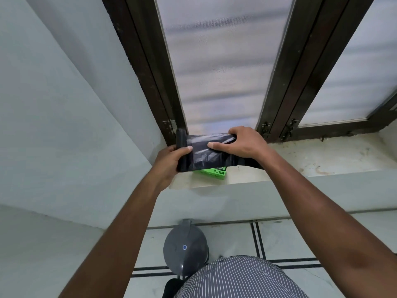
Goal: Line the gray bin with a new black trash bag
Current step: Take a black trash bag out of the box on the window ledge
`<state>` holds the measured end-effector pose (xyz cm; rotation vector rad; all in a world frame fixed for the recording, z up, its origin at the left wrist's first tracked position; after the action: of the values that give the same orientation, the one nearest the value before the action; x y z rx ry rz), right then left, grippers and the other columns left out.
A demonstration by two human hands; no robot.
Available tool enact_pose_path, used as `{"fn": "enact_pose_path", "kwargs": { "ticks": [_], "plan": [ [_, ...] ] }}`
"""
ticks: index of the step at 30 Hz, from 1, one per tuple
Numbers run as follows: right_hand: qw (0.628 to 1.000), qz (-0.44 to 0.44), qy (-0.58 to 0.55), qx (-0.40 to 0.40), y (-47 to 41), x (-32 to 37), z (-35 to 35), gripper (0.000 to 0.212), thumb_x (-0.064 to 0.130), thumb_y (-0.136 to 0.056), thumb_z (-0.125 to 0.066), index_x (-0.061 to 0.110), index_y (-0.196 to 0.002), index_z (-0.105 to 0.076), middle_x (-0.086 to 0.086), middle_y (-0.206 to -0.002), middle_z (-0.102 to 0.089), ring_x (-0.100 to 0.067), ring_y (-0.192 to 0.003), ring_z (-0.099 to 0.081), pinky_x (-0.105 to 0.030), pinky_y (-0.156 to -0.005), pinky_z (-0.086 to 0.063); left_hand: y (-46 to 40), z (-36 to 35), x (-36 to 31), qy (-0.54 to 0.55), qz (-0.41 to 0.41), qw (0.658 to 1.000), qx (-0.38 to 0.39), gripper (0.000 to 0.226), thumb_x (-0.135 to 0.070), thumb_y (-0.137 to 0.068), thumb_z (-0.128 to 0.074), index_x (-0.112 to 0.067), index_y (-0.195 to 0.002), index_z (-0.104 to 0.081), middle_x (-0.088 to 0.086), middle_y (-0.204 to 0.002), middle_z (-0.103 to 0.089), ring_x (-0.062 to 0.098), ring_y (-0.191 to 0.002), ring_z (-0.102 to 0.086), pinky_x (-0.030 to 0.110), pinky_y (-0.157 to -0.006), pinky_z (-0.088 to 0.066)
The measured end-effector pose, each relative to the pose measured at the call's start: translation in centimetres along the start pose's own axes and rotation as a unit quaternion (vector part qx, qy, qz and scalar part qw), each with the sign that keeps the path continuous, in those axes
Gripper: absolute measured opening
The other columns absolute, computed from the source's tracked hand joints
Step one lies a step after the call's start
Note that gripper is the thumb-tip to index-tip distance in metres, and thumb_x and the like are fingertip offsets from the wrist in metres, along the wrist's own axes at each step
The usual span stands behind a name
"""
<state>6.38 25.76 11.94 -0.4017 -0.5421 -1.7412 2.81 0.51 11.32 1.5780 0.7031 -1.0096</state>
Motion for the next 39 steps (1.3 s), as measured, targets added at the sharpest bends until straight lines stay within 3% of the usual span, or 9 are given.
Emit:
{"fn": "enact_pose_path", "kwargs": {
  "ticks": [5, 8, 13, 17, 23, 29, 32, 35, 39],
  "plan": [
    [0.983, 0.009, 0.184, -0.019, -1.1, 1.0, 0.1, 0.086, 0.094, -0.084, -0.057, 0.023, -0.131, -0.067, -0.001, -0.128, -0.071, -0.03, -0.127, -0.061, -0.059, -0.114, -0.038, 0.1, 0.2, -0.5, -0.006, -0.007, 1.0, -0.019, 0.029, -0.024, -0.094, -0.078, -0.01, -0.119, -0.075, 0.01, -0.114, -0.08, 0.029, -0.107, -0.077, 0.036, -0.081, -0.065],
    [0.991, 0.063, 0.115, -0.039, -1.1, 3.1, 0.0, 0.063, 0.065, -0.108, -0.051, 0.022, -0.154, -0.057, -0.001, -0.147, -0.069, -0.028, -0.138, -0.06, -0.057, -0.124, -0.033, 0.4, -0.7, -0.5, -0.016, -0.007, 0.999, 0.031, 0.031, -0.025, -0.098, -0.073, -0.011, -0.126, -0.073, 0.01, -0.117, -0.079, 0.028, -0.108, -0.076, 0.037, -0.086, -0.063],
    [0.982, 0.069, -0.157, 0.082, -0.7, 5.4, -1.2, 0.051, 0.058, -0.115, -0.042, 0.017, -0.103, -0.07, 0.0, -0.092, -0.072, -0.019, -0.086, -0.064, -0.041, -0.086, -0.051, 0.5, -2.2, -0.9, 0.084, 0.018, 0.993, 0.077, 0.037, -0.021, -0.099, -0.057, -0.004, -0.13, -0.067, 0.015, -0.115, -0.074, 0.027, -0.107, -0.072, 0.044, -0.094, -0.061],
    [0.979, 0.051, -0.18, 0.083, -0.6, 5.3, -2.0, 0.073, 0.068, -0.11, -0.046, -0.001, -0.092, -0.066, -0.005, -0.08, -0.063, -0.019, -0.073, -0.057, -0.039, -0.073, -0.045, 0.8, -2.0, -1.4, 0.104, 0.019, 0.991, 0.077, 0.036, -0.026, -0.099, -0.049, -0.008, -0.125, -0.067, 0.009, -0.103, -0.069, 0.021, -0.096, -0.069, 0.041, -0.084, -0.062],
    [0.988, 0.039, -0.15, 0.026, -0.8, 3.4, -1.3, 0.071, 0.086, -0.077, -0.078, 0.016, -0.077, -0.064, 0.005, -0.069, -0.063, -0.012, -0.063, -0.059, -0.033, -0.061, -0.042, 1.1, -0.3, -1.4, 0.1, 0.043, 0.992, 0.065, 0.042, -0.024, -0.097, -0.056, -0.004, -0.131, -0.068, 0.014, -0.117, -0.071, 0.03, -0.109, -0.069, 0.042, -0.089, -0.063],
    [0.998, -0.003, -0.058, 0.016, -0.9, 1.4, 0.3, 0.085, 0.098, -0.058, -0.08, 0.018, -0.084, -0.066, 0.003, -0.078, -0.068, -0.02, -0.074, -0.066, -0.038, -0.065, -0.044, 0.6, 1.4, -0.8, 0.078, 0.03, 0.994, 0.071, 0.037, -0.023, -0.103, -0.058, -0.007, -0.135, -0.069, 0.016, -0.136, -0.071, 0.028, -0.121, -0.069, 0.043, -0.105, -0.055],
    [0.995, 0.029, 0.095, 0.014, -1.1, 1.5, 0.8, 0.071, 0.082, -0.079, -0.078, 0.024, -0.118, -0.072, 0.001, -0.115, -0.074, -0.025, -0.111, -0.067, -0.044, -0.097, -0.054, 0.3, 1.2, -0.6, 0.039, 0.017, 0.996, 0.073, 0.038, -0.025, -0.103, -0.062, -0.007, -0.136, -0.069, 0.018, -0.139, -0.068, 0.029, -0.121, -0.069, 0.04, -0.097, -0.059],
    [0.996, 0.069, -0.039, 0.045, -0.9, 3.0, 0.8, 0.063, 0.06, -0.096, -0.073, 0.026, -0.148, -0.062, 0.005, -0.149, -0.066, -0.019, -0.135, -0.059, -0.036, -0.106, -0.047, 0.5, -0.1, -0.9, 0.034, 0.002, 0.994, 0.104, 0.037, -0.022, -0.105, -0.061, -0.007, -0.139, -0.066, 0.016, -0.137, -0.07, 0.031, -0.125, -0.069, 0.04, -0.097, -0.059],
    [0.962, 0.076, -0.242, 0.105, -1.2, 4.8, -0.7, 0.038, 0.06, -0.108, -0.058, 0.026, -0.115, -0.074, 0.01, -0.109, -0.074, -0.01, -0.096, -0.067, -0.031, -0.084, -0.05, 1.1, -1.4, -1.6, 0.035, -0.002, 0.988, 0.152, 0.041, -0.023, -0.107, -0.058, -0.008, -0.145, -0.06, 0.016, -0.142, -0.066, 0.031, -0.13, -0.065, 0.047, -0.106, -0.054]
  ]
}}
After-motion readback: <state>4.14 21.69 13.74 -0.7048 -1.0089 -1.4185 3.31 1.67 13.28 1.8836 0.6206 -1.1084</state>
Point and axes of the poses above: each hand's wrist, its own y-axis away from the middle knuckle, its own z-axis out of the back of the hand, x = y × z, the point moved 1 cm from there along -y, towards the middle knuckle
